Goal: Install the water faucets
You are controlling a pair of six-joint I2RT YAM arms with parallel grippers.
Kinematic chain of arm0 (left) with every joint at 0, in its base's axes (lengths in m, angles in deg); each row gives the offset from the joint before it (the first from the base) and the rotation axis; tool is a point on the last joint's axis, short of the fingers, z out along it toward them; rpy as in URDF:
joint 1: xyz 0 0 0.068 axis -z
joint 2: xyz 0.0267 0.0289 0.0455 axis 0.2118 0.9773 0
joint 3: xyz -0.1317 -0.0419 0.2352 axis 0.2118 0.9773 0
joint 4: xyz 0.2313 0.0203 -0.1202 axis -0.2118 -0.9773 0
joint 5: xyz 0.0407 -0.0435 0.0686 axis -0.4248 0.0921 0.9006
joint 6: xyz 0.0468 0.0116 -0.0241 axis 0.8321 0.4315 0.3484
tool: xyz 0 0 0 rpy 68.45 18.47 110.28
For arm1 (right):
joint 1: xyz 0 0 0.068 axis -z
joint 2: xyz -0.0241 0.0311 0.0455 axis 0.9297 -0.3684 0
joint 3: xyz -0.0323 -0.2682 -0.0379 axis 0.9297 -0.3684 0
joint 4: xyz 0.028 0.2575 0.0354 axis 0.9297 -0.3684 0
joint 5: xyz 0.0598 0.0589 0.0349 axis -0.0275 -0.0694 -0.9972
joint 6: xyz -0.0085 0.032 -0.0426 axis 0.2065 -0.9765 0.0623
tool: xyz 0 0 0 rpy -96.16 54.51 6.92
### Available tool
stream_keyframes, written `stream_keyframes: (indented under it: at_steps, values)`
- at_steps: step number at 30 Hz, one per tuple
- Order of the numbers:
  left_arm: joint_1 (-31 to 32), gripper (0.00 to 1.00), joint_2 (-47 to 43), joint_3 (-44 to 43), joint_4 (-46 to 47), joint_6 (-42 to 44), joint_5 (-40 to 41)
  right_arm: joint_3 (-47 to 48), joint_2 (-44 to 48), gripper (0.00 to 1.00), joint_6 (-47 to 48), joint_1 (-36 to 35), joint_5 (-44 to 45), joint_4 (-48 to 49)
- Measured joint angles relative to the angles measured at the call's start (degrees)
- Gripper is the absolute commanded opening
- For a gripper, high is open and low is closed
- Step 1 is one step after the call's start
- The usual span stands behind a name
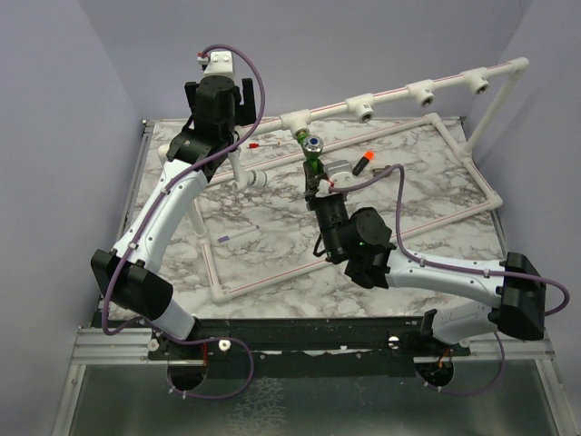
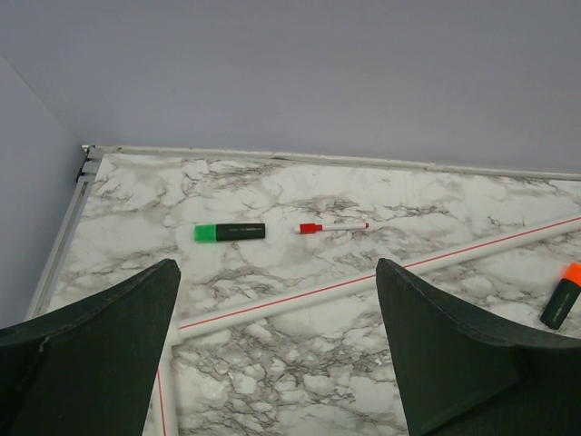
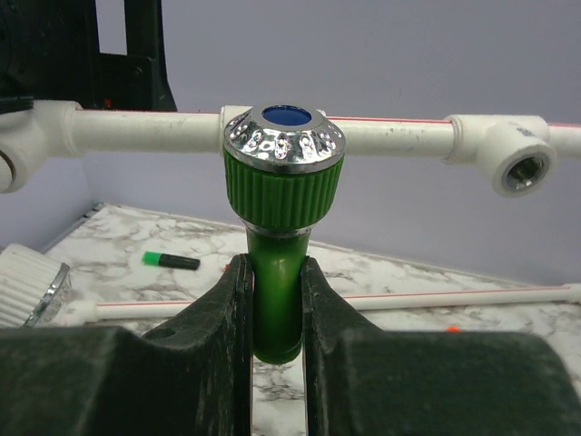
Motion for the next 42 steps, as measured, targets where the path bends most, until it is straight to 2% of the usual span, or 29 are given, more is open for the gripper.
stream_keyframes:
  at_steps: [11,19,29,36,42]
  values:
    - [0.0,0.9,-0.2,0.3,0.3,0.0,-0.2,0.6,0.0,0.01,-21.1,0.0,4.7,-0.6]
    - [-0.3,0.9,-0.2,0.4,0.5,-0.1,-0.6,3.1,0.8,0.0,-39.3,0.0,7.8,-9.0]
    - [-0.3,0.9,-0.5,0.7,0.4,-0.2,-0.9,4.5,2.7,0.0,-57.0,0.2,8.3,-19.3]
    - [-0.3,0.9,-0.5,0.7,0.4,-0.3,-1.0,4.5,2.8,0.01,-61.4,0.3,8.6,-20.6]
    - [-0.3,0.9,-0.6,0.7,0.5,-0.3,-1.0,4.3,2.7,0.01,-57.7,0.3,8.7,-18.5]
